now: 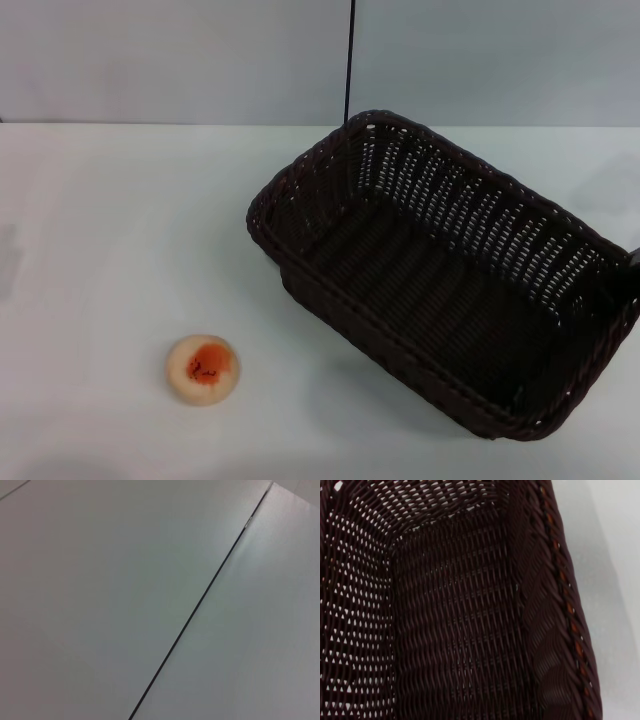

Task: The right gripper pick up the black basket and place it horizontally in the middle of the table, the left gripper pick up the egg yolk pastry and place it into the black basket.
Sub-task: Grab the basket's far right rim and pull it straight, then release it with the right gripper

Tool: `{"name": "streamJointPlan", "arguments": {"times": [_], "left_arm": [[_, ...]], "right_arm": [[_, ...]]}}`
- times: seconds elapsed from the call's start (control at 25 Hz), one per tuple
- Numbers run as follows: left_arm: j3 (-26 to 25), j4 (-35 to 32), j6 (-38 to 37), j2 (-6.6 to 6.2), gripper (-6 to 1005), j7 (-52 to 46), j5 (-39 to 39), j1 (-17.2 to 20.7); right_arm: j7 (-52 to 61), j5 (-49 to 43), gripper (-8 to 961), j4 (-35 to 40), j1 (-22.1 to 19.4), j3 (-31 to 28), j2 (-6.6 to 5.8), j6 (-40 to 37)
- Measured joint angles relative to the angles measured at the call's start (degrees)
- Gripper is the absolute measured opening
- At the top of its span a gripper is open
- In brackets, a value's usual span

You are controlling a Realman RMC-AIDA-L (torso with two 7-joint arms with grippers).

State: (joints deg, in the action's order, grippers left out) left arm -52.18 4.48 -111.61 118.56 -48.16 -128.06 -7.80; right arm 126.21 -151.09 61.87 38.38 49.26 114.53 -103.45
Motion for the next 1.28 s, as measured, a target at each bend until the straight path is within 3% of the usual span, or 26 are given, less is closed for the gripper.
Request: {"name": "streamJointPlan", "arguments": {"times": [0.24,0.52,0.76,0.92,1.0,1.28], "left_arm": [[0.18,0.00,0.06,0.00,745,0.00,0.00,-0.06],[0.15,0.00,0.10,0.00,740,0.00,0.00,-0.12],[0.14,0.00,0.09,0.00,737,-0.05,0.09,-0.33],[0.14,0.00,0.09,0.00,734,-0.06,0.19,-0.44],[0.15,0.00,0.08,0.00,733,-0.10,0.24,-0.57],[0.08,0.00,0.08,0.00,729,-0.86,0.35,-0.64]], "right_arm": [[-1.15,0.14,356,0.00,-0.08,-0.32,0.22,0.17],[-3.01,3.70,346,0.03,-0.63,-3.27,0.69,1.69],[-6.18,12.73,313,-0.34,-2.44,-5.33,0.07,1.73],[-6.73,13.65,291,-1.03,-2.54,-5.68,-0.21,1.72],[-6.87,13.70,187,-1.75,-2.36,-5.80,-0.41,1.70],[-7.31,13.81,186,-2.26,-2.27,-5.91,-0.63,1.70]]}}
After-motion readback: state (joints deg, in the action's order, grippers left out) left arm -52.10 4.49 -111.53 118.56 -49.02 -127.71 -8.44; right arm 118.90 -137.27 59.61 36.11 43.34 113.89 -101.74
